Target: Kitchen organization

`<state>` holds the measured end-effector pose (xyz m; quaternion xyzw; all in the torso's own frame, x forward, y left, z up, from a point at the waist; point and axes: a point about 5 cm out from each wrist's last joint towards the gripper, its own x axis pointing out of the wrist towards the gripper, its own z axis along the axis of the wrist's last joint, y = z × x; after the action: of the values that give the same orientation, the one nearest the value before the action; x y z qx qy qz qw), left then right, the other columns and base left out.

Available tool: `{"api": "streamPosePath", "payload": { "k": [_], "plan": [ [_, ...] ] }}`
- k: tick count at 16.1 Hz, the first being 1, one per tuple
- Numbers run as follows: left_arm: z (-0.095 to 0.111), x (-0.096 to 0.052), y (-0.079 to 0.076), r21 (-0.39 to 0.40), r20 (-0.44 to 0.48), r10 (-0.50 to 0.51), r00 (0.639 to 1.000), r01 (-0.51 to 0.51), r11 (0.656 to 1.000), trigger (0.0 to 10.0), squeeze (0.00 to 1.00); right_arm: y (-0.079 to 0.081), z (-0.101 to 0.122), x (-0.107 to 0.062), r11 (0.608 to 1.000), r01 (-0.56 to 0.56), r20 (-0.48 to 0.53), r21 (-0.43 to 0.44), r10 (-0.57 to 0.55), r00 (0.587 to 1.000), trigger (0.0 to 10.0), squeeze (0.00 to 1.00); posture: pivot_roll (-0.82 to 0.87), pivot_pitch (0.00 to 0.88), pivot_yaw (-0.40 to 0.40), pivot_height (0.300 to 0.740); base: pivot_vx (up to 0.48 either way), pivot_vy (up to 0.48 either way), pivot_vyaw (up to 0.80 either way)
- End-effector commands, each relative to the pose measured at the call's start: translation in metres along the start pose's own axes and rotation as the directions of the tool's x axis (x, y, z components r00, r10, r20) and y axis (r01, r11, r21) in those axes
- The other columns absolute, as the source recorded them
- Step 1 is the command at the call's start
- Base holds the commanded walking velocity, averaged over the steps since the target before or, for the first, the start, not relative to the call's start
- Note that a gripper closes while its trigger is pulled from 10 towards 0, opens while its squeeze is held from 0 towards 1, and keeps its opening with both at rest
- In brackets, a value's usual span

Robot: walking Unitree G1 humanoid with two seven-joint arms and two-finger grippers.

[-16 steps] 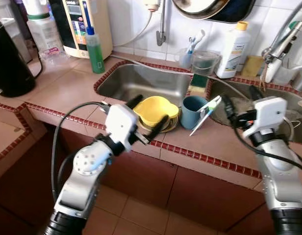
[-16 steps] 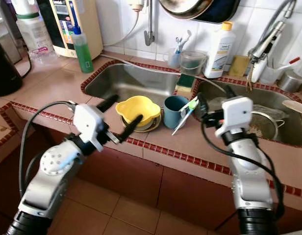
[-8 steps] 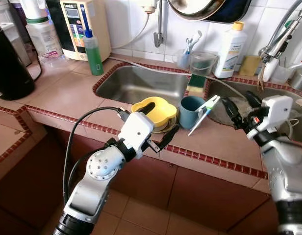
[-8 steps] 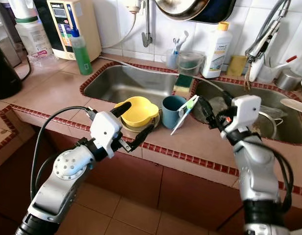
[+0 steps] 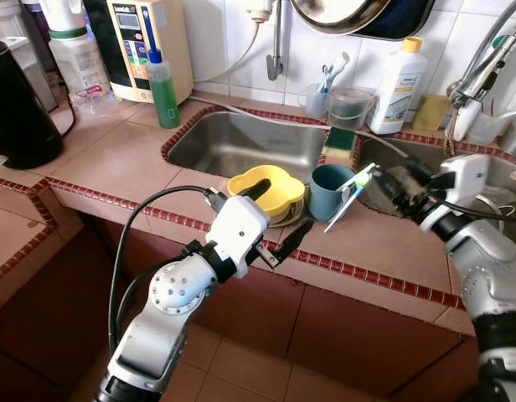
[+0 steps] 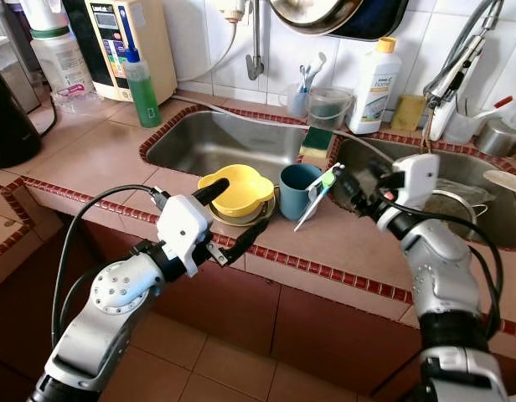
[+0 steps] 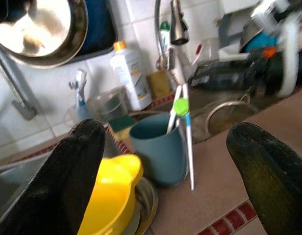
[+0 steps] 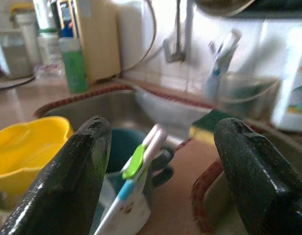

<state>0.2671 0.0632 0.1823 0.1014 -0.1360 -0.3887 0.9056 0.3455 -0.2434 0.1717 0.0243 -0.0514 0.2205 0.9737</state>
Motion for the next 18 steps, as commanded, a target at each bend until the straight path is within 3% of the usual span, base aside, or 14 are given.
{"api": "streamPosePath", "payload": {
  "k": [1, 4, 10, 16, 18],
  "plan": [
    [0.005, -0.001, -0.003, 0.01, 0.009, -0.037, 0.999, 0.037, 0.999, 10.0, 0.0, -0.001, 0.005, 0.005, 0.999, -0.04, -0.007, 0.017, 0.04, 0.999, 10.0, 0.0, -0.08, 0.01, 0.004, 0.74, 0.0, 0.0, 0.0],
    [0.007, -0.005, -0.002, 0.013, 0.003, -0.043, 0.999, 0.043, 0.999, 10.0, 0.0, 0.0, 0.003, 0.012, 0.991, -0.11, -0.01, 0.081, 0.112, 0.994, 10.0, 0.0, -0.07, 0.016, 0.005, 0.74, 0.0, 0.0, 0.0],
    [0.01, -0.008, -0.005, 0.003, 0.003, -0.055, 0.998, 0.055, 0.998, 10.0, 0.0, -0.011, 0.006, 0.019, 0.982, -0.093, -0.001, 0.163, 0.094, 0.996, 10.0, 0.0, -0.05, 0.027, 0.011, 0.74, 0.0, 0.0, 0.0],
    [0.011, -0.01, -0.005, 0.006, -0.004, -0.054, 0.999, 0.054, 0.999, 10.0, 0.0, -0.01, 0.003, 0.023, 0.962, -0.116, 0.011, 0.246, 0.117, 0.993, 10.0, 0.0, -0.03, 0.019, 0.014, 0.74, 0.0, 0.0, 0.0],
    [0.012, -0.01, -0.005, 0.009, -0.006, -0.054, 0.999, 0.054, 0.999, 10.0, 0.0, -0.007, 0.0, 0.025, 0.953, -0.132, 0.015, 0.274, 0.133, 0.991, 7.9, 0.0, -0.02, 0.018, 0.015, 0.74, 0.0, 0.0, 0.0]
  ]
}}
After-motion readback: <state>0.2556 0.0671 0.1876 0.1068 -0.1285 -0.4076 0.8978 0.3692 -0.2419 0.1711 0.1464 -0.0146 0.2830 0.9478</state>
